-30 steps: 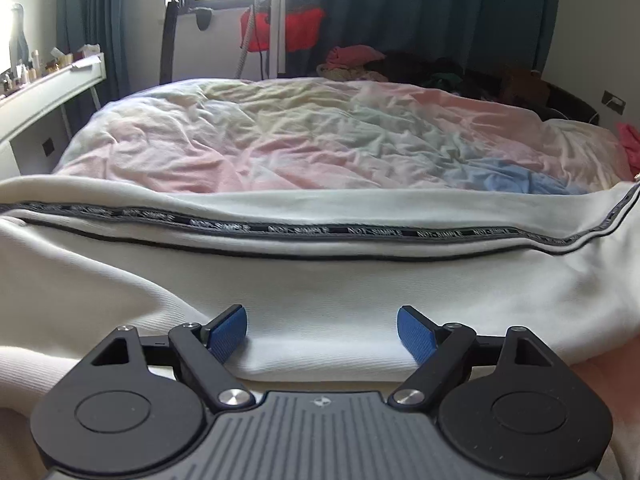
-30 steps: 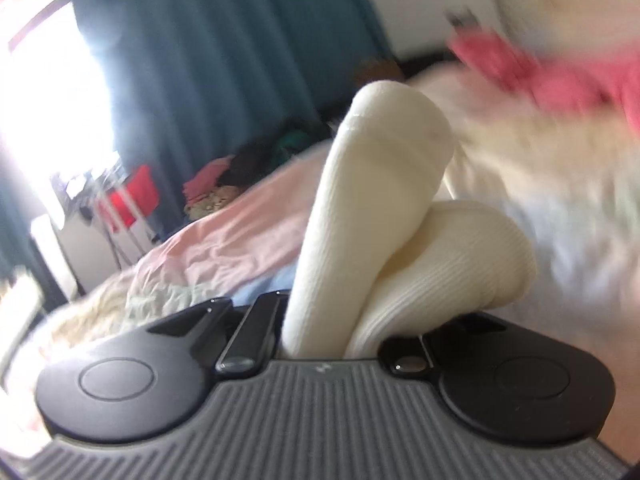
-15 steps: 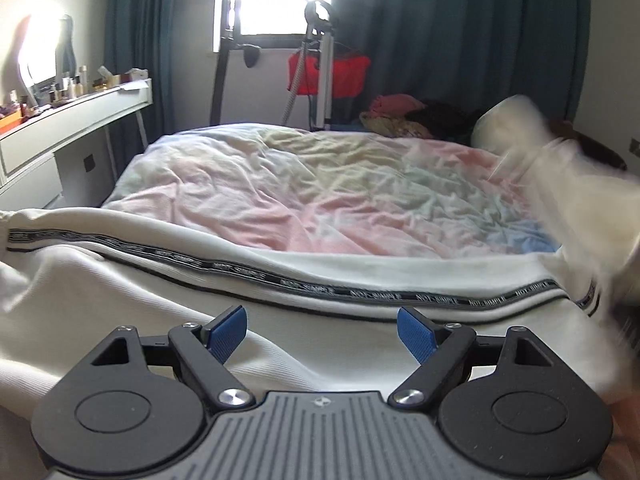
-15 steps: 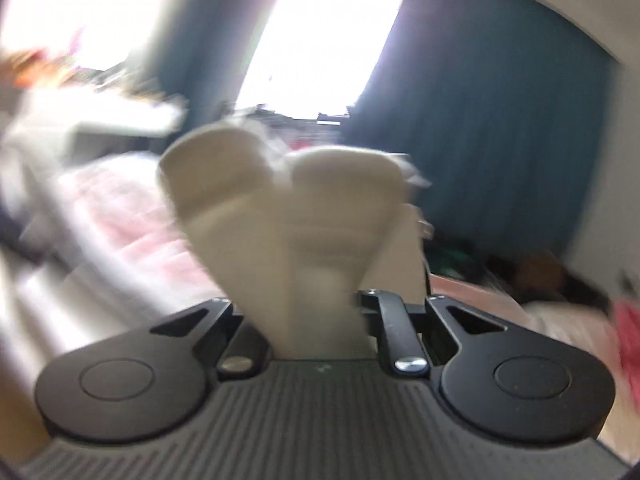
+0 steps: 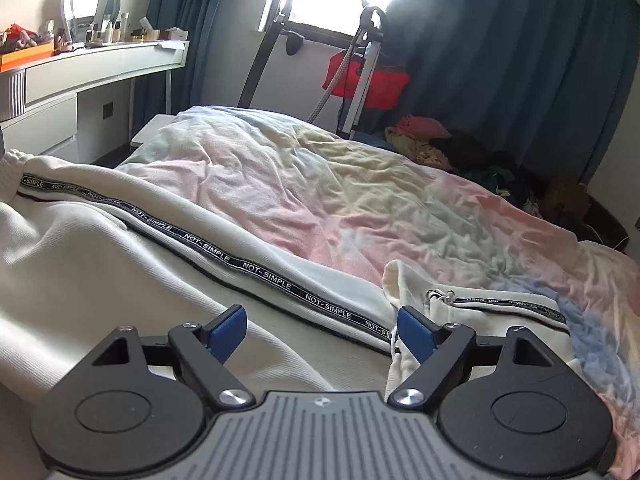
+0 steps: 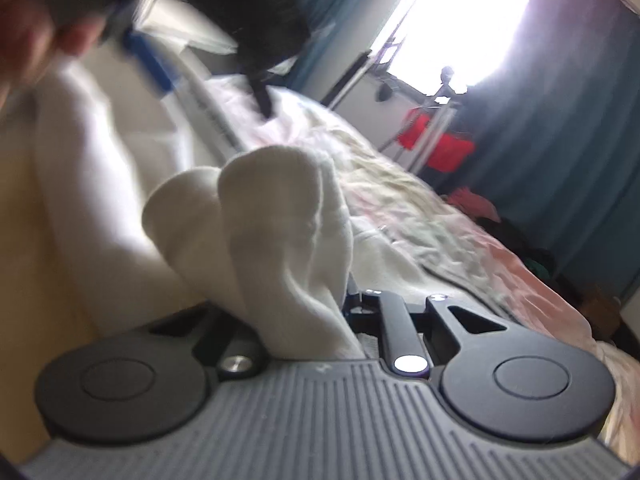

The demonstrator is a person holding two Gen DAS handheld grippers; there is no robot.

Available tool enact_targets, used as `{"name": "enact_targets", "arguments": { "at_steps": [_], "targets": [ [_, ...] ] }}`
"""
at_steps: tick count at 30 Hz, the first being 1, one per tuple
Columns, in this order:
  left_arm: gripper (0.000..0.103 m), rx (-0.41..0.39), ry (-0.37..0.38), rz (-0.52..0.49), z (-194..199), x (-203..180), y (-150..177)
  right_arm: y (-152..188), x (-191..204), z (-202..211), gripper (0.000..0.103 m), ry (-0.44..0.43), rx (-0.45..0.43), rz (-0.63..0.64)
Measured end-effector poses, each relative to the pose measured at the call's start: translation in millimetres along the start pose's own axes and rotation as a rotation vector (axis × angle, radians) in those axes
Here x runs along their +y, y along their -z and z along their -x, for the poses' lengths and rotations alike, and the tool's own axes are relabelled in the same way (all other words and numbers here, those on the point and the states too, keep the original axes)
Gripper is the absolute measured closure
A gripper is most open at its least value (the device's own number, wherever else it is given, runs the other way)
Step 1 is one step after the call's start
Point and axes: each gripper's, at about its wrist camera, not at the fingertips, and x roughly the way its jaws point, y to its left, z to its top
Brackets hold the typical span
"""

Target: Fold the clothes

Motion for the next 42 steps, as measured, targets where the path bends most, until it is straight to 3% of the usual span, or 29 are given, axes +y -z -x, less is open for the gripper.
{"name": "enact_targets", "arguments": {
  "at_steps": [3,5,9,14,17,20,23,27,30,36,40,42],
  "targets": [
    [0.019,0.016,0.015,0.023,0.6,4.4,-0.3,-7.2,10.8,1.4,0.084,-0.008,-0.01,0.01],
    [0.019,0.02,0.022,0.029,0.9,7.3,-1.7,-12.6,3.1,3.9,0.077,-0.044,0.0,-0.03],
    [0.02,0.019,0.032,0.036,4.7,9.0,-2.0,-20.4,-16.7,16.2,0.035,-0.143,0.032,-0.218],
    [0.02,0.017,0.056,0.021,12.8,4.2,3.2,-19.4,-38.2,37.6,0.023,-0.303,0.114,-0.469],
    [0.02,0.001,0.056,-0.006,21.9,1.5,4.8,-15.8,-60.8,54.2,0.023,-0.369,0.117,-0.616],
    [0.02,0.022,0.119,-0.012,27.9,0.5,1.2,-8.8,-85.2,66.4,0.023,-0.393,0.122,-0.761],
    [0.02,0.021,0.161,-0.016,30.9,-5.0,-0.3,1.3,-108.5,62.0,0.023,-0.331,0.165,-0.875],
    [0.025,0.055,0.25,-0.028,26.6,-14.8,9.4,-5.8,-138.8,43.9,0.023,-0.262,0.146,-0.942],
    [0.039,0.131,0.338,0.005,11.2,-18.4,19.6,-26.7,-155.9,2.7,0.023,-0.267,0.202,-0.918],
    [0.062,0.228,0.47,0.042,-11.2,-24.6,34.9,-73.2,-153.0,-88.9,0.038,-0.315,0.331,-0.795],
    [0.072,0.241,0.46,0.011,-18.5,-32.1,40.2,-85.8,-142.3,-131.6,0.046,-0.307,0.425,-0.763],
    [0.077,0.249,0.454,-0.002,-22.4,-35.5,42.8,-86.6,-132.6,-149.7,0.057,-0.283,0.502,-0.704]
  ]
}}
